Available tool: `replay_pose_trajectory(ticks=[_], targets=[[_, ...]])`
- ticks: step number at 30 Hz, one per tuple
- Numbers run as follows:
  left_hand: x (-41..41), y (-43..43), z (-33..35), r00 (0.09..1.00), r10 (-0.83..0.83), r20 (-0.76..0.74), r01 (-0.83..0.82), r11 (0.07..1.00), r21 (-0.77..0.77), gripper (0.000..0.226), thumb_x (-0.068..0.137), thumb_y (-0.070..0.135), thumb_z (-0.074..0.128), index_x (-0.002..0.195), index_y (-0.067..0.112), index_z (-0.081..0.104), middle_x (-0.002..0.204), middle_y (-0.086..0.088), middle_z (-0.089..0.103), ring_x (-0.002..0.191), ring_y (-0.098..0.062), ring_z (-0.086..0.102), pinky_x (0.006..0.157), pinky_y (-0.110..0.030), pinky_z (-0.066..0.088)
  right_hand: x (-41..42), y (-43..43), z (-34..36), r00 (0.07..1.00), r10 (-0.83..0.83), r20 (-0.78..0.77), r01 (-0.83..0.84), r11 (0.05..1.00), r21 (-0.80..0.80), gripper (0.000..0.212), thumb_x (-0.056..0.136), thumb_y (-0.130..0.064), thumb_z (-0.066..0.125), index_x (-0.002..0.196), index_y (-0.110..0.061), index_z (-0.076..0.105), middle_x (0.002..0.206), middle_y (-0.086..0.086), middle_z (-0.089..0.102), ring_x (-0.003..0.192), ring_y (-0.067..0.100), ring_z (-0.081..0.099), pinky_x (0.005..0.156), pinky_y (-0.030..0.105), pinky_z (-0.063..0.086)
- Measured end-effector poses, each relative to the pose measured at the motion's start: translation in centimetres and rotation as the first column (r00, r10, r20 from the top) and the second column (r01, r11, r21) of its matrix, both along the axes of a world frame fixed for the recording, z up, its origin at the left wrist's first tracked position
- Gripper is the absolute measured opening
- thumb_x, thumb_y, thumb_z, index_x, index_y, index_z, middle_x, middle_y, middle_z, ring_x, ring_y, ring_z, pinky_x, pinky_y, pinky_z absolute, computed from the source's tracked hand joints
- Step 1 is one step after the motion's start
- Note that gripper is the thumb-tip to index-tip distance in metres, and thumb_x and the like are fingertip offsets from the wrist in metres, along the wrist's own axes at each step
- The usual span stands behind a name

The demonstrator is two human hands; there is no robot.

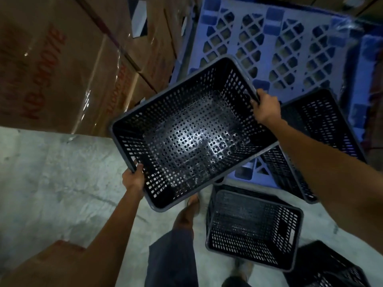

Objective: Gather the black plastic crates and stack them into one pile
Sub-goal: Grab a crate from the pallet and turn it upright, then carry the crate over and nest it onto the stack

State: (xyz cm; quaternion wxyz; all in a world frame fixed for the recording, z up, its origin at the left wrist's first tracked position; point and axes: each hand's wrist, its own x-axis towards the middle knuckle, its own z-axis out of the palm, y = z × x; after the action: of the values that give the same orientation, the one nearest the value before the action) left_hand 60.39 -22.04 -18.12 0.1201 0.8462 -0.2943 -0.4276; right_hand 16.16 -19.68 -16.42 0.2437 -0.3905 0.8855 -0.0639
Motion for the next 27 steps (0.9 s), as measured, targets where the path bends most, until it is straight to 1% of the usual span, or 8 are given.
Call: replay_pose_trajectory(ticks=[2, 6, 10, 13, 16, 20, 23, 27], targets=[[0.7, -0.2, 0.0, 0.999, 0.025, -0.04, -0.025, 1.0, 0.007, 0.038, 0.092, 0.029, 0.063, 0.125, 0.009, 0.066, 0.118, -0.017, 0.07, 0.106, -0.036, 0.068, 0.094, -0.049, 0.055, 0.5, 1.5, 0.9, 1.0, -0.012, 0.024, 0.013, 0.999, -0.03, 0.022, 0.102, -0.024, 0.046, 0.113, -0.005, 0.051, 0.096, 0.028, 0.058, 0.084, 0.041, 0.056, 0.064, 0.043, 0.04], [2.2, 2.1, 2.5, 0.998, -0.062, -0.03, 0.062, 0.998, -0.009, 0.039, 0.093, 0.029, 0.062, 0.126, 0.008, 0.066, 0.119, -0.019, 0.069, 0.108, -0.036, 0.067, 0.096, -0.05, 0.054, 3.2, 10.1, 4.9, 0.991, -0.107, 0.076, 0.116, 0.984, -0.133, 0.032, 0.1, -0.02, 0.049, 0.127, -0.004, 0.052, 0.109, 0.026, 0.065, 0.096, 0.043, 0.062, 0.079, 0.046, 0.053], [2.9, 7.9, 5.8, 0.981, -0.196, 0.006, 0.196, 0.977, -0.09, 0.042, 0.092, 0.034, 0.062, 0.122, 0.004, 0.067, 0.115, -0.022, 0.07, 0.107, -0.037, 0.068, 0.096, -0.05, 0.053, 6.1, 22.4, 9.0, 0.968, -0.233, 0.094, 0.246, 0.954, -0.173, 0.021, 0.1, -0.022, 0.049, 0.109, -0.004, 0.056, 0.09, 0.021, 0.066, 0.085, 0.041, 0.064, 0.068, 0.039, 0.046], [2.5, 13.6, 7.7, 0.952, -0.304, 0.025, 0.305, 0.943, -0.136, 0.043, 0.092, 0.034, 0.063, 0.119, 0.002, 0.068, 0.112, -0.024, 0.071, 0.104, -0.039, 0.069, 0.093, -0.051, 0.054, 7.4, 32.1, 10.9, 0.947, -0.317, 0.053, 0.321, 0.924, -0.207, 0.024, 0.097, -0.02, 0.053, 0.107, 0.001, 0.058, 0.098, 0.029, 0.068, 0.094, 0.045, 0.064, 0.077, 0.044, 0.05], [2.0, 19.6, 9.0, 0.906, -0.407, 0.115, 0.421, 0.897, -0.137, 0.045, 0.091, 0.038, 0.063, 0.109, -0.003, 0.071, 0.104, -0.026, 0.072, 0.097, -0.041, 0.069, 0.087, -0.05, 0.055, 8.1, 40.5, 11.8, 0.921, -0.388, 0.038, 0.388, 0.904, -0.182, 0.026, 0.097, -0.021, 0.054, 0.11, 0.001, 0.06, 0.107, 0.028, 0.068, 0.103, 0.046, 0.062, 0.086, 0.047, 0.051], [1.4, 27.7, 9.9, 0.846, -0.51, 0.157, 0.529, 0.84, -0.122, 0.045, 0.092, 0.04, 0.061, 0.094, -0.004, 0.071, 0.091, -0.027, 0.072, 0.086, -0.042, 0.068, 0.076, -0.049, 0.056, 8.5, 51.0, 11.8, 0.922, -0.384, 0.047, 0.387, 0.91, -0.149, 0.025, 0.099, -0.022, 0.053, 0.109, -0.002, 0.063, 0.1, 0.026, 0.069, 0.099, 0.044, 0.063, 0.079, 0.044, 0.049], [1.8, 33.5, 9.3, 0.812, -0.561, 0.159, 0.577, 0.812, -0.081, 0.045, 0.092, 0.04, 0.061, 0.097, -0.003, 0.071, 0.092, -0.026, 0.072, 0.087, -0.041, 0.069, 0.077, -0.048, 0.056, 9.8, 58.1, 11.1, 0.896, -0.44, 0.065, 0.444, 0.89, -0.106, 0.024, 0.098, -0.022, 0.054, 0.111, -0.005, 0.065, 0.097, 0.024, 0.07, 0.094, 0.043, 0.064, 0.074, 0.042, 0.048], [2.2, 39.0, 7.9, 0.774, -0.611, 0.164, 0.62, 0.785, -0.002, 0.046, 0.093, 0.039, 0.061, 0.101, -0.005, 0.071, 0.093, -0.026, 0.072, 0.085, -0.041, 0.068, 0.073, -0.044, 0.054, 11.4, 64.7, 9.6, 0.861, -0.497, 0.105, 0.502, 0.865, -0.025, 0.022, 0.098, -0.019, 0.055, 0.109, -0.002, 0.064, 0.088, 0.027, 0.068, 0.089, 0.044, 0.064, 0.081, 0.044, 0.047]])
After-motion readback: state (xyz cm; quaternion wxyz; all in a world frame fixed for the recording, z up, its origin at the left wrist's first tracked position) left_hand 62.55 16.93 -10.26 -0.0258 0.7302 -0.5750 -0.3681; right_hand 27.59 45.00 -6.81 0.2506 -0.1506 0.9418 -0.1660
